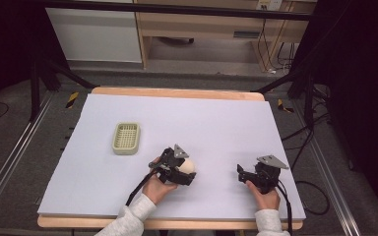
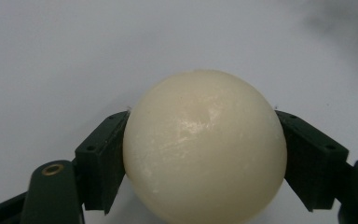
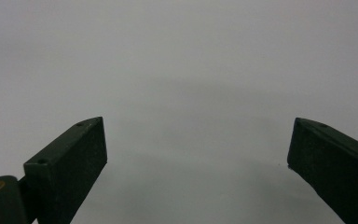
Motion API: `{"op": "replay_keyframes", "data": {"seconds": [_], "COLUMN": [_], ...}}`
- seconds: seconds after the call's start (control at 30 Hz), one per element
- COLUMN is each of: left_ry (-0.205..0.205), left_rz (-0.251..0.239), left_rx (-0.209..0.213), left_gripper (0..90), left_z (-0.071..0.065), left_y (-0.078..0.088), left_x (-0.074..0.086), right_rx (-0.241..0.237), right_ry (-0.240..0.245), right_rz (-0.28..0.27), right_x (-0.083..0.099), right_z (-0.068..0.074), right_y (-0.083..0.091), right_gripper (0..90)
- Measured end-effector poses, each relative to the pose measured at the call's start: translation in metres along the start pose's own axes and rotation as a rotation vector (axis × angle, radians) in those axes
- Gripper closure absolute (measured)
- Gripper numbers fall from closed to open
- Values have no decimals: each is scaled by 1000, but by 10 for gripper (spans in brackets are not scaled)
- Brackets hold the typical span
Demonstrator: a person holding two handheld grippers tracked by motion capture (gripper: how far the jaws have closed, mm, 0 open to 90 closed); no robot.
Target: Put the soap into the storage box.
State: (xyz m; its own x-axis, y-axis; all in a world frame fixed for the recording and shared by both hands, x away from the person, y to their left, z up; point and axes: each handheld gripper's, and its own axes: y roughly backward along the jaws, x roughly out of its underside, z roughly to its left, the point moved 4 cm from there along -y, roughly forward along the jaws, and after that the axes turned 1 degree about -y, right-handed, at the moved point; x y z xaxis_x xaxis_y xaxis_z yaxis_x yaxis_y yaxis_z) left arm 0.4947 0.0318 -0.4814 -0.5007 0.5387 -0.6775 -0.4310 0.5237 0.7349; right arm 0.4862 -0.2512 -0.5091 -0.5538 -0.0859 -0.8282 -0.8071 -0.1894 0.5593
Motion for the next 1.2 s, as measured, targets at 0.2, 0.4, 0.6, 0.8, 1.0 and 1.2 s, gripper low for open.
{"op": "replay_keyframes", "data": {"seconds": [0.2,0.4,0.6,0.8,1.0,1.2], "left_ry": [-11,-9,-6,0,10,26], "left_rz": [-5,-5,-11,-19,-26,-31], "left_rx": [-8,-11,-20,-27,-35,-49], "left_gripper": [229,229,229,229,229,229], "left_z": [4,8,14,21,28,39], "left_y": [9,16,24,33,40,48], "left_x": [0,1,1,2,6,10], "right_rx": [1,2,1,0,2,1], "right_ry": [2,1,2,1,2,2], "right_rz": [-1,0,-1,0,-1,-1], "right_x": [0,0,0,0,0,0], "right_z": [0,0,0,0,0,0], "right_y": [0,0,0,0,0,0], "right_gripper": [50,50,50,50,50,50]}}
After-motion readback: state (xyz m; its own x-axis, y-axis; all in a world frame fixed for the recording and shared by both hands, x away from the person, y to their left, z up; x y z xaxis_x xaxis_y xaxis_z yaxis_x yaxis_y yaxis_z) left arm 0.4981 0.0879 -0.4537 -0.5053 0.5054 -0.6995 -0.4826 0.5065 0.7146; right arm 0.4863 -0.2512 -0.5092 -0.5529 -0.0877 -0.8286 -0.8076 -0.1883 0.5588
